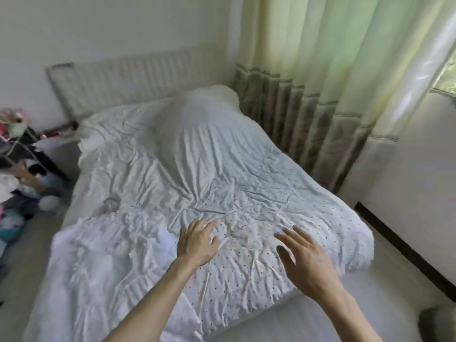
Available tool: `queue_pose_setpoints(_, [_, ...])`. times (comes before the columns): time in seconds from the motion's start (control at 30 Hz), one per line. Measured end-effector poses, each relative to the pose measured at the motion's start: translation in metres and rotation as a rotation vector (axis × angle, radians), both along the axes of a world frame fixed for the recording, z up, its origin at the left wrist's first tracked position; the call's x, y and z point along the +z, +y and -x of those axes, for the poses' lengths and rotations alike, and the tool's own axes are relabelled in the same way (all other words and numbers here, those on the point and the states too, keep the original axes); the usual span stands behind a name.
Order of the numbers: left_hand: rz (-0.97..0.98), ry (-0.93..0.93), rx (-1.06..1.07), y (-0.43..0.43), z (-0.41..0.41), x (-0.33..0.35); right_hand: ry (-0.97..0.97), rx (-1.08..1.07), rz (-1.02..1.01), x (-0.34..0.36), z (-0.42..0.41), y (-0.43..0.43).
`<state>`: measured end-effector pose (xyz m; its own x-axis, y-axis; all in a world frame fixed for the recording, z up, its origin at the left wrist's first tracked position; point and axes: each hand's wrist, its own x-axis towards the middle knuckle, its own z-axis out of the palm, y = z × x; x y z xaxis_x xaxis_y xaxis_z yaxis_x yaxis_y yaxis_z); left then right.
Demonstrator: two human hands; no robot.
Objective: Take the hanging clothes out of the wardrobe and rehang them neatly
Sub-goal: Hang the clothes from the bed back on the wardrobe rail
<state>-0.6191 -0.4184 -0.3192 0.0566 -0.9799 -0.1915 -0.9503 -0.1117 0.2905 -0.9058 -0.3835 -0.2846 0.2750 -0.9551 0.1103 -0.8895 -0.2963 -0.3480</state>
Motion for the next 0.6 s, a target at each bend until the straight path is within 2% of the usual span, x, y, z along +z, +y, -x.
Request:
queue_pose_setpoints(0.23, [-0.062,0.051,0.268,0.027,-0.149,-0.020,0.030,0.243,-0.067,-0.008,-0.150,-0.057])
queue_pose_setpoints(0.43, [-0.215,0.022,0.375,0.030,-0.282,-0.058,0.092,0.355,-0.257,-0.057,-0.280,-0.091])
queue_pose_setpoints(0.6, [-0.374,-0.023,0.397,0.003,-0.389,-0.109,0.217,0.412,-0.421,-0.110,-0.377,-0.127])
